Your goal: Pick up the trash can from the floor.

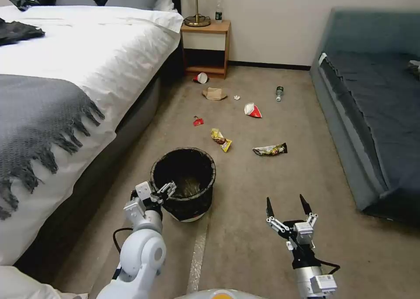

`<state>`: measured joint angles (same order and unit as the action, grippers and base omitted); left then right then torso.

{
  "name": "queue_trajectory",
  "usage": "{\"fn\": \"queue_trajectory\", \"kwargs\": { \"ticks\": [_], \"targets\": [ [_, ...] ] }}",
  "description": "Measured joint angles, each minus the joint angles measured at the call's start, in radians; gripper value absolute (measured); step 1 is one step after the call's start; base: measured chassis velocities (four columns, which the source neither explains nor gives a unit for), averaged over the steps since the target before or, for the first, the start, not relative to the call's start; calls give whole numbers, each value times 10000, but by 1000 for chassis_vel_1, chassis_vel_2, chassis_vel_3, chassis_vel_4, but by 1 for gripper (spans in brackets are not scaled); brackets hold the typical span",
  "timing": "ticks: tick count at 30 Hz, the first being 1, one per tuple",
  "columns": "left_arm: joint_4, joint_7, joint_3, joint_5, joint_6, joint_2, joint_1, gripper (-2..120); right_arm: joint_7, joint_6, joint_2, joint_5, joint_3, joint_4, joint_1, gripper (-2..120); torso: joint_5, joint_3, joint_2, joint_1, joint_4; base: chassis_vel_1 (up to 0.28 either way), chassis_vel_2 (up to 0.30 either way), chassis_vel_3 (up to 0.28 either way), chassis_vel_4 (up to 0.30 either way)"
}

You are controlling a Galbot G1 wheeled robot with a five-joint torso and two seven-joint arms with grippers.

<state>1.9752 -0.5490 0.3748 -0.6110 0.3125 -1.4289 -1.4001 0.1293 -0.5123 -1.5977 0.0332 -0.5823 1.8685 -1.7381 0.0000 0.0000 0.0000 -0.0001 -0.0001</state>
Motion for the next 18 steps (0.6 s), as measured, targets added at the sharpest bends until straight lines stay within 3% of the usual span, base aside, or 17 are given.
{"fn": "queue_trajectory", "kwargs": {
  "ticks": [7, 18],
  "targets": [
    [-556, -30, 120, -501, 94, 4, 194, 98, 58, -118, 9, 15, 7, -38, -21, 100, 1, 0, -1, 0, 1, 0, 0, 0, 0],
    [-1136, 210, 223, -736, -178, 21, 329, 59, 173, -399, 13, -5, -39, -61, -134, 100, 5, -1, 0, 0, 1, 0, 0, 0, 0]
  ]
}}
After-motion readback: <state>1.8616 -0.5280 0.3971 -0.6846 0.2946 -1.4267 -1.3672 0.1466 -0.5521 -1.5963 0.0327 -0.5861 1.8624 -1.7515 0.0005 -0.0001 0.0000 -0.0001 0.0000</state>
